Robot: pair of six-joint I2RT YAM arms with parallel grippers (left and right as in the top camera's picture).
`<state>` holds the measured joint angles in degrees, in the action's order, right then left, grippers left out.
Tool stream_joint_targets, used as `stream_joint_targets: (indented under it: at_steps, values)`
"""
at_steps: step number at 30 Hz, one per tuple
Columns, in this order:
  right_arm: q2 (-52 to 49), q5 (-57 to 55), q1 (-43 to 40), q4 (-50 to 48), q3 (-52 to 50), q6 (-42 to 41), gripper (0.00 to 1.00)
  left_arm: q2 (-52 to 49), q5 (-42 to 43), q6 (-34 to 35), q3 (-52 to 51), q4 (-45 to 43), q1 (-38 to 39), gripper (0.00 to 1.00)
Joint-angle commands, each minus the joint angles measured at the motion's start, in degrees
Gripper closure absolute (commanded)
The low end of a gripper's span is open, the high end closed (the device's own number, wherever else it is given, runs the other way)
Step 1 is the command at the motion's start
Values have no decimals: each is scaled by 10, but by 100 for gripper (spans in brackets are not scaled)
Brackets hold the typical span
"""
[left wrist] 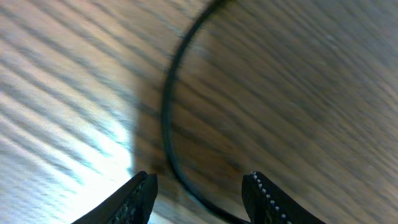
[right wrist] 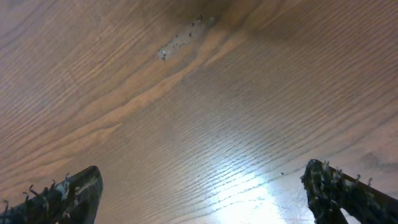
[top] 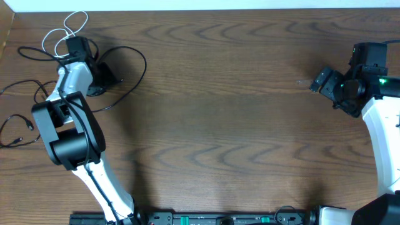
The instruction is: Untangle cables
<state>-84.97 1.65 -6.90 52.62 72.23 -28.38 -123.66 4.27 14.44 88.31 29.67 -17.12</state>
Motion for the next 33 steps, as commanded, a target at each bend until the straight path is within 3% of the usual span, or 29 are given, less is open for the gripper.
stream_joint_targets:
  at_steps: [1,5,9,12,15,17,23,33]
  values:
    - [6,-7,-2,-1,2,6,1,-9,-31,9,-1,-1,12,51]
    - [6,-7,-2,-1,2,6,1,-9,-95,9,-10,3,18,52]
    - [6,-7,-2,-1,2,6,1,-9,-101,9,-30,5,17,58]
    - [6,-7,-2,-1,2,6,1,-9,-101,9,-37,6,17,76]
    - [6,-7,-2,-1,2,6,1,-9,-101,9,-37,9,17,81]
    - [6,-7,-2,-1,2,6,1,-9,-101,9,-37,9,17,92]
    - [6,-7,-2,-1,2,6,1,7,-118,5,-36,9,14,93]
    - [6,-7,-2,-1,2,6,1,101,-290,-58,-36,9,7,93]
